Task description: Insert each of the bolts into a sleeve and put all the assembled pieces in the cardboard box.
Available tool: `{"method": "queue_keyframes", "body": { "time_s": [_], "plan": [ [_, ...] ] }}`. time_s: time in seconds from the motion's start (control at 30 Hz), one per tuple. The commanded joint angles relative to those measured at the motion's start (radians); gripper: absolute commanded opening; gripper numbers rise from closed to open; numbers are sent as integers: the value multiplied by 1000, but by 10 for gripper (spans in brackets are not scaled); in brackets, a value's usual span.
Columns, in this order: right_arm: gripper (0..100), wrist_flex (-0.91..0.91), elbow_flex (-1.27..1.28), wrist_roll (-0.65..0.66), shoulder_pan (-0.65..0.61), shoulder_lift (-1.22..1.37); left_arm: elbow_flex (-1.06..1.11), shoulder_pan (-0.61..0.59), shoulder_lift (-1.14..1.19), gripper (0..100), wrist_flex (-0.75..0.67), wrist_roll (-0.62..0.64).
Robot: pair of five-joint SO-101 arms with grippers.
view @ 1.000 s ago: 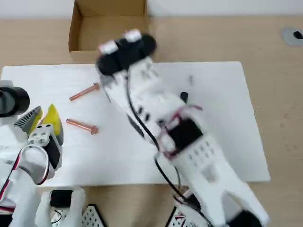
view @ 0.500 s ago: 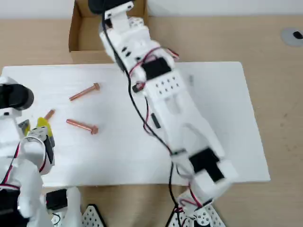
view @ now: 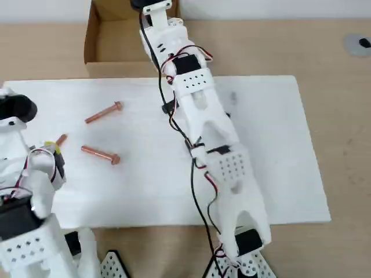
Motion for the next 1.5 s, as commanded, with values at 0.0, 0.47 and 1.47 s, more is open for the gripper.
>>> {"method": "queue_keyframes", "body": {
  "time_s": [0.0, 0.47, 1.47],
  "plan": [
    [12, 17, -231, 12, 7, 73, 61, -14, -12, 84, -69, 9],
    [37, 129, -300, 77, 16, 266, 112, -14, -2, 85, -86, 141],
    [237, 611, -621, 71, -53, 265, -497, -97, 1064, 86, 54, -153]
  ]
}}
